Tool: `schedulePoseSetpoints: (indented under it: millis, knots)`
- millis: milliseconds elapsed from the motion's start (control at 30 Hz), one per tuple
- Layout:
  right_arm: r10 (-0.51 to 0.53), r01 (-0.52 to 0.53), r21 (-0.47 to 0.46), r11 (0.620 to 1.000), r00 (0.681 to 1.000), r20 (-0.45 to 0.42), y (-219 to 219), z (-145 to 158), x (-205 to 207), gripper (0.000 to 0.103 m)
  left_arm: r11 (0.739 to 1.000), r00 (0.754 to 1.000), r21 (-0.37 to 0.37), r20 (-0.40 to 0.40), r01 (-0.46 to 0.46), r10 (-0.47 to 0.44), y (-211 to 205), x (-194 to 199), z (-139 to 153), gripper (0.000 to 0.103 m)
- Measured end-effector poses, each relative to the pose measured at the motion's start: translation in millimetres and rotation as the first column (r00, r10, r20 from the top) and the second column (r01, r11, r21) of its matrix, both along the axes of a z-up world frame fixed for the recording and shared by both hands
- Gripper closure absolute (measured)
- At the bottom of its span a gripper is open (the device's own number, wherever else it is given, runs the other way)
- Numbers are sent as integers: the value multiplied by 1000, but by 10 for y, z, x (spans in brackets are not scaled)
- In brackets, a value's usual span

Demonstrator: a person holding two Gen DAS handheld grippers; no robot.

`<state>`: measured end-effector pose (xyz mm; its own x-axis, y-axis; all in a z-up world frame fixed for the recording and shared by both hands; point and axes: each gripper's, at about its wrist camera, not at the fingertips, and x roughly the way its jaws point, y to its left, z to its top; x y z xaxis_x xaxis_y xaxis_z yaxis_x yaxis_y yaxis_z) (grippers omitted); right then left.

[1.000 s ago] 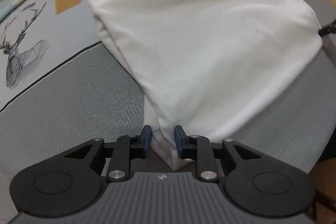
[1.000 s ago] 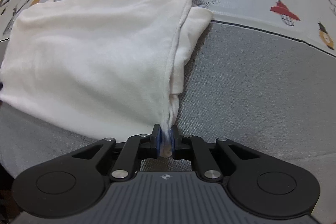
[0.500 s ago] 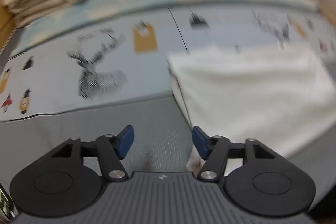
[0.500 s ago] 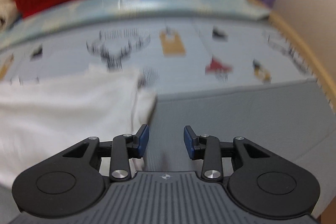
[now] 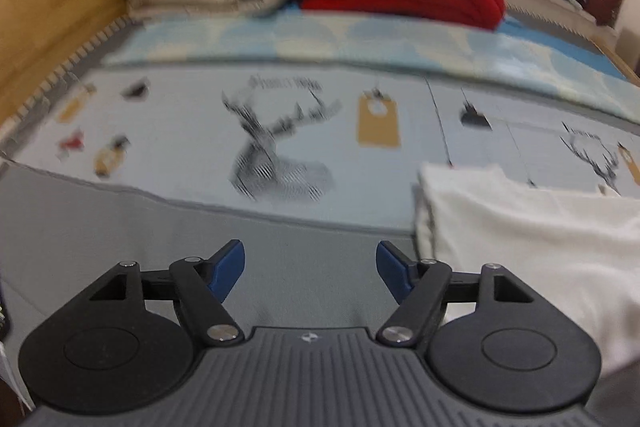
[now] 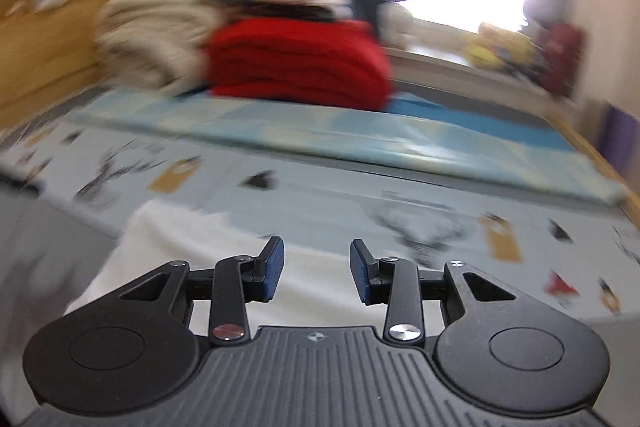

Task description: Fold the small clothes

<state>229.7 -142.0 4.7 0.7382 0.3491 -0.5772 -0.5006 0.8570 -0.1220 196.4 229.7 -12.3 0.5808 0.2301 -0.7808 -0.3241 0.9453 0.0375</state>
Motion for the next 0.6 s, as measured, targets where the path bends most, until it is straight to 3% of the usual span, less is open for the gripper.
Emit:
schedulePoseSetpoints:
  millis: [167,367,533,600]
  knots:
    - [181,-186,-57,981,980,-81,692,-308,-191,65,993,992,-14,-42,117,-118,-105,22,-127,28]
    - [377,-393,-101,914,914,-152,1389,-614,-617,65,987,986,-17,-49,161,-162,-110,81,-238,28]
    - [448,-483,-173,859,870,-204,1775,-930,-874,64,989,987,-40,-64,144,-147,-1,119,-282,28]
    - [443,-486,-244,839,871,-211,1900,-1086,-927,64,989,987,-52,-68,140,-144,44,138,-290,28]
